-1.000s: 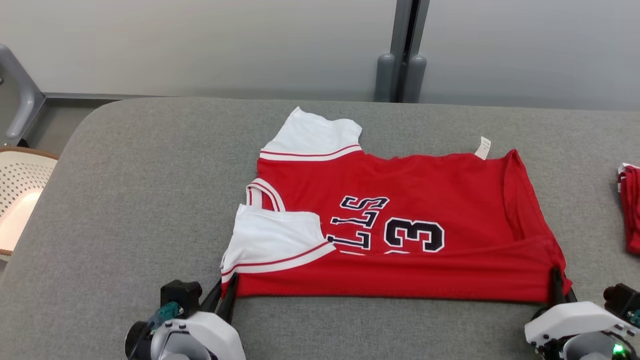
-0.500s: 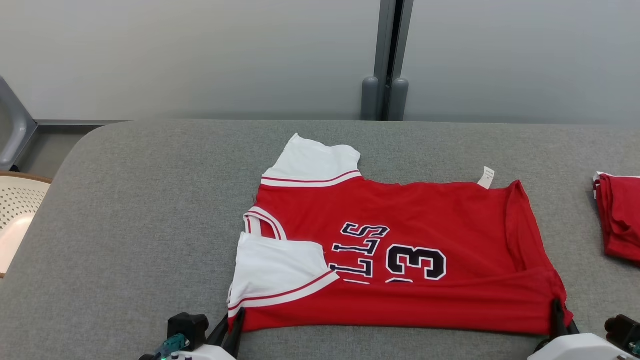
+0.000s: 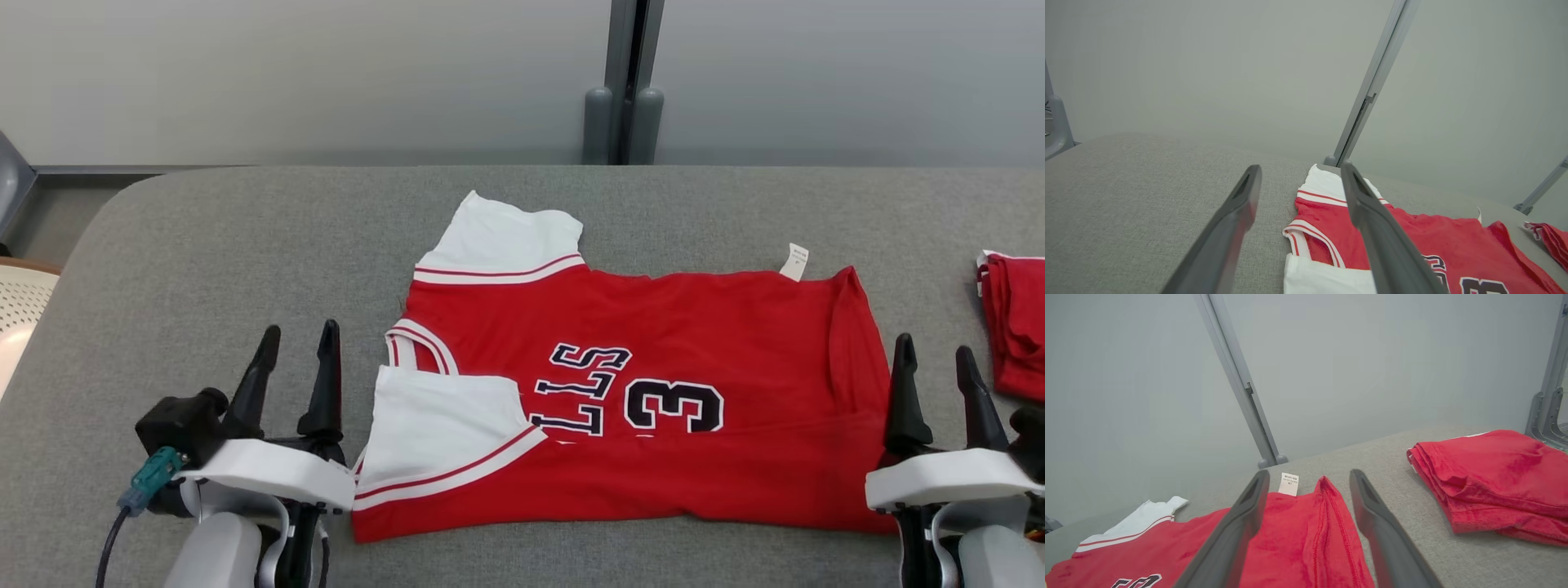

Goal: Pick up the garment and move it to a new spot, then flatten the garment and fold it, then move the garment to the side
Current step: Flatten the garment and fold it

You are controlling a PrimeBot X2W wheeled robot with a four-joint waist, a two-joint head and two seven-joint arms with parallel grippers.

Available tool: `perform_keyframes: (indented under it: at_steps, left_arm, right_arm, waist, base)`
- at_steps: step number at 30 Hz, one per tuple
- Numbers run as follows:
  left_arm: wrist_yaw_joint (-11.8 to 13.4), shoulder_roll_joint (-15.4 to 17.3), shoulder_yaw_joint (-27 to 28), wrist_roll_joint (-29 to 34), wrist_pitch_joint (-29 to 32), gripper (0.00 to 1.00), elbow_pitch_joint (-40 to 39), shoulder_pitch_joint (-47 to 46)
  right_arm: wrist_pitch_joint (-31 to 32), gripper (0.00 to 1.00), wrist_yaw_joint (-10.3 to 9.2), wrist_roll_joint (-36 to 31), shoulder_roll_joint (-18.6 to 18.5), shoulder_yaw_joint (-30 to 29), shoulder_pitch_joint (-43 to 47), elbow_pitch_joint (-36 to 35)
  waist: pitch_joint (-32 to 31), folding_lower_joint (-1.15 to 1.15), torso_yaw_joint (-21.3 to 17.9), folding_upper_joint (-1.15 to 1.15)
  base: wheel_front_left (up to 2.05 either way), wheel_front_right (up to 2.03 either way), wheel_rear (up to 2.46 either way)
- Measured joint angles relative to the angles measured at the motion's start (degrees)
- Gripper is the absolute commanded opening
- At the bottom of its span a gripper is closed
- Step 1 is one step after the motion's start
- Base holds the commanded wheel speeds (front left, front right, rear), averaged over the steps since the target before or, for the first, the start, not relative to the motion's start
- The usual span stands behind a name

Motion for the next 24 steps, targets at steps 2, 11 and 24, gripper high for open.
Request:
perform_keyframes:
  at_steps: [2,11,24]
  left_arm:
    - [-0.71,-0.53,1.22,1.18,0.00,1.00,-1.97,-0.41]
    - [-2.75,3.61,-4.15,5.14,5.23,1.00,6.98,-18.79]
    - [-3.15,22.45,-29.28,-10.49,27.30,1.00,10.82,-49.33]
  right_arm:
    - [0.55,1.00,0.00,-1.01,-0.07,1.19,-0.79,-1.53]
    - [4.27,1.00,0.00,-4.10,0.00,5.82,-8.51,-7.98]
    - [5.36,1.00,0.01,-3.25,0.03,13.62,-19.94,-11.41]
  waist:
    - [1.44,0.00,-0.23,0.00]
    - [10.29,0.00,-2.31,0.00]
    - [23.68,0.00,-10.38,0.00]
  base:
    - [0.00,0.00,0.00]
    - [0.00,0.00,0.00]
    - [0.00,0.00,0.00]
